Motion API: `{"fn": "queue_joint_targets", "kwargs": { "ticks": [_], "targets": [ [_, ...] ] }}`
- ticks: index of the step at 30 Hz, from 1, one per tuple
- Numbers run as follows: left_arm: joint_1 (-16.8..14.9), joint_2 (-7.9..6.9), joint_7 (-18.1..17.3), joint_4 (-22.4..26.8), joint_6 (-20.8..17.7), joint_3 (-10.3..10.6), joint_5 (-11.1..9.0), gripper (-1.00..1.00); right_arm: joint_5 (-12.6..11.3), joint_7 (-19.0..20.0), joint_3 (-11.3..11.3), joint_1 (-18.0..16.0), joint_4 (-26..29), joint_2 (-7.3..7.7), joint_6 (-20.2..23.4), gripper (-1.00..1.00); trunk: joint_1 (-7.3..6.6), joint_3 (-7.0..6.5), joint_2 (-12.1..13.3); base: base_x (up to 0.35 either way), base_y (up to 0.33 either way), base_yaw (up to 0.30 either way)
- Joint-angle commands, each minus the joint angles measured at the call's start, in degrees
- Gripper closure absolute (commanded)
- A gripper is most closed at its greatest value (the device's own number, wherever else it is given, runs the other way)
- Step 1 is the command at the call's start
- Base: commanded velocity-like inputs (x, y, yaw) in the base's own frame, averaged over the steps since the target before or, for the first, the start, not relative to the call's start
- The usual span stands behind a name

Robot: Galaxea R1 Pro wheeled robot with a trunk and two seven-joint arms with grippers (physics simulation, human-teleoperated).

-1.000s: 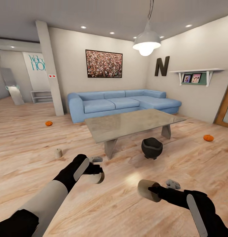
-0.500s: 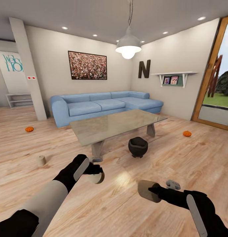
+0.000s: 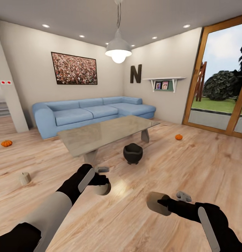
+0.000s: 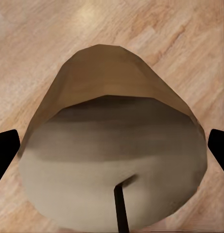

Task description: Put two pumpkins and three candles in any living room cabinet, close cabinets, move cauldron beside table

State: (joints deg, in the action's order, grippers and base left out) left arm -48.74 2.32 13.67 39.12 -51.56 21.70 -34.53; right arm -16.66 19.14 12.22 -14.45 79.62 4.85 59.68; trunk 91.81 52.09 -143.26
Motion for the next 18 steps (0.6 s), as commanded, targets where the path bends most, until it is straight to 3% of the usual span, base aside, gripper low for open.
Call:
{"fn": "queue_joint_targets", "kwargs": {
  "ticks": [1, 18],
  "targets": [
    [-0.04, -0.04, 0.65, 0.08, -0.12, 0.19, -0.53, 1.0, -0.1, 0.51, 0.08, -0.05, 0.03, -0.02, 0.32, 1.0, -0.03, 0.06, -0.03, -0.143, 0.105, -0.291],
    [-0.04, -0.04, 0.57, 0.08, -0.12, 0.22, -0.45, 1.0, -0.04, 0.46, 0.3, -0.05, -0.14, -0.01, 0.32, 1.0, -0.03, 0.06, -0.03, -0.038, 0.028, -0.291]
  ]
}}
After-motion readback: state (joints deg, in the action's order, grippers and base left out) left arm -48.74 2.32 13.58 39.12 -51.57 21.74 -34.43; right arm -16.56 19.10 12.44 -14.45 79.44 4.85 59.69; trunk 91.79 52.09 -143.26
